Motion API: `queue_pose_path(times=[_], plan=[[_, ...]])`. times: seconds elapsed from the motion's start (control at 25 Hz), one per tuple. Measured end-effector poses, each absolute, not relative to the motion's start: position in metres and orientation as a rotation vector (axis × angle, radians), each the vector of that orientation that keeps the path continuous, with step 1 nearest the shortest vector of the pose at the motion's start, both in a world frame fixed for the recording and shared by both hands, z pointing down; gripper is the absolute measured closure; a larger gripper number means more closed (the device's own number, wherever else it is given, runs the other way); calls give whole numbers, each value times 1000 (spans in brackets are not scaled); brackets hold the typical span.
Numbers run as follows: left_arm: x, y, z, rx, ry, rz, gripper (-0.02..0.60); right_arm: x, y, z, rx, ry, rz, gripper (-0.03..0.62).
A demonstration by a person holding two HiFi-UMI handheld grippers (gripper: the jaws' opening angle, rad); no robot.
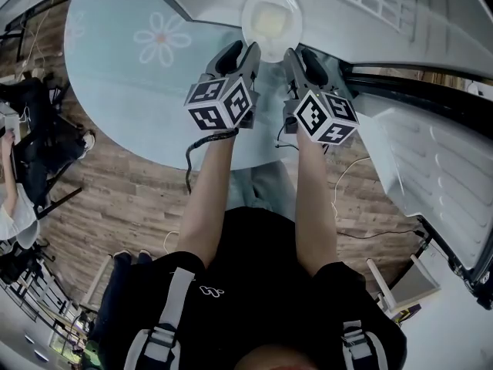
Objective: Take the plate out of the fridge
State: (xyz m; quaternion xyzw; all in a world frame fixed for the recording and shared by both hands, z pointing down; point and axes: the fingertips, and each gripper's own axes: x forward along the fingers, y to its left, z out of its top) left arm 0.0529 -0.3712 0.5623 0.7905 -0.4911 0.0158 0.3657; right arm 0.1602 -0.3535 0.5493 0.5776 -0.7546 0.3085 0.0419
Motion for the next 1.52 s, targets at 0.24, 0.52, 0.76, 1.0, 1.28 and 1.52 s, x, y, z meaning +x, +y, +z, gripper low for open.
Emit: queue_pose_path(times=[0.24,0.52,0.76,1.0,1.28,1.52], plan=[[59,-376,566,2024,-1216,-13,454,155,-361,558,1744,-2332,1004,422],[64,-378,570,2007,-1215,-29,454,150,-364,571,1713,-2341,1087,423],[62,-380,568,2000,-1205,-79,497,141,-368,567,1700,-2374,1080,465],[64,-376,566,1989,-1214,-76,501,143,-364,568,1712,-2366,1125,477],[59,-369,560,1958,-1210,-81,500,138,-357,562,1721,-2373,1194,477],[55,-361,548,1978,-1221,-80,502,133,-349,550,1736,-2404,1200,479]])
